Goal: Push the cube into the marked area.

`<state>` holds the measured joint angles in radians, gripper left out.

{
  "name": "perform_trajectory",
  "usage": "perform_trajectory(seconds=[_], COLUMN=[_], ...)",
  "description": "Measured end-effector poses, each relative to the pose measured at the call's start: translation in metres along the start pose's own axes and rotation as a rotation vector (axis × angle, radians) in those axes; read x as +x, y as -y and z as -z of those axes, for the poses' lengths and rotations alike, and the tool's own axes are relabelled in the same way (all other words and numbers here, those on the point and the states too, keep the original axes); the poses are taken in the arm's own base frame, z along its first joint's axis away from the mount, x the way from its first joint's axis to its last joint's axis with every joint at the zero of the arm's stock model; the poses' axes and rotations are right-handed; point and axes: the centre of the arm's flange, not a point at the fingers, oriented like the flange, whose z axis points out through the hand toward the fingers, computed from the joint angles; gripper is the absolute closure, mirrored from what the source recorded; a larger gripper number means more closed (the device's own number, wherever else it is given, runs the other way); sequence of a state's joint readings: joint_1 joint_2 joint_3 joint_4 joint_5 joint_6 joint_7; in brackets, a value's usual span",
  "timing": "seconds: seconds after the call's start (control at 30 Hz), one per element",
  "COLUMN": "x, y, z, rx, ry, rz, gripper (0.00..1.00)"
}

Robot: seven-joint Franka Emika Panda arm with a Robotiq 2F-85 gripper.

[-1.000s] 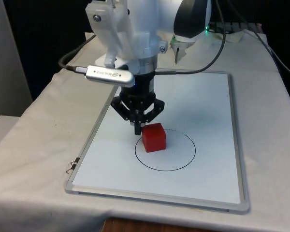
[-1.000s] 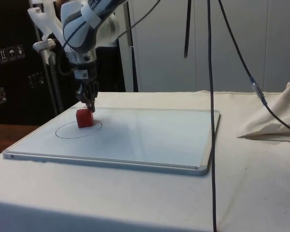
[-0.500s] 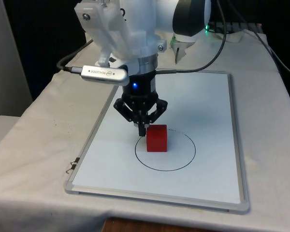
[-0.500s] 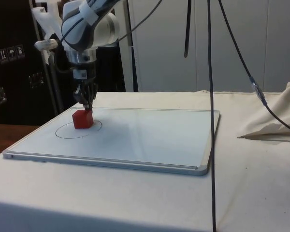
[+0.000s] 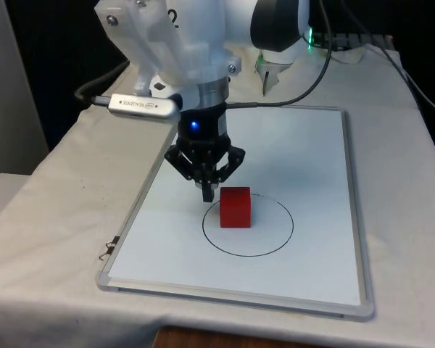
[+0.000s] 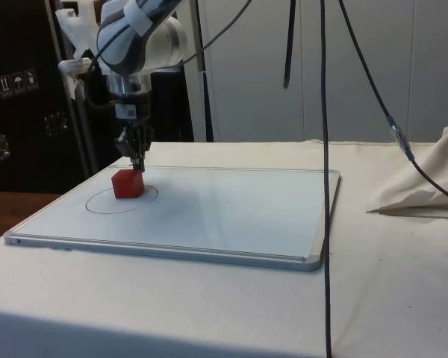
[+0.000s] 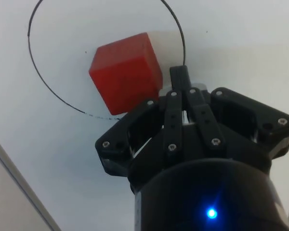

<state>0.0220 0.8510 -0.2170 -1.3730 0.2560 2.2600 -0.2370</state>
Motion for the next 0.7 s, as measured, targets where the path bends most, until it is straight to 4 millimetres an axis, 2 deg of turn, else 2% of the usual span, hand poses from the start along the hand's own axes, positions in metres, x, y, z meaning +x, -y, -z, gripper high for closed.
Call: perform_trajectory(seconds=[0.33,0.43,0.6,0.7], x=[0.000,0.000,-0.006,-0.009], y=[-0.009,-0.009,-0.010,-0.010], z=[0.010,0.017,0.042,0.048], rx=[0.018,0.021,0.035,0.038], ry=[-0.013,-0.013,-0.010,-0.012], rz=[-0.025,-0.028,-0.041,-0.046], gripper=[1.00,1.00,1.00,1.00])
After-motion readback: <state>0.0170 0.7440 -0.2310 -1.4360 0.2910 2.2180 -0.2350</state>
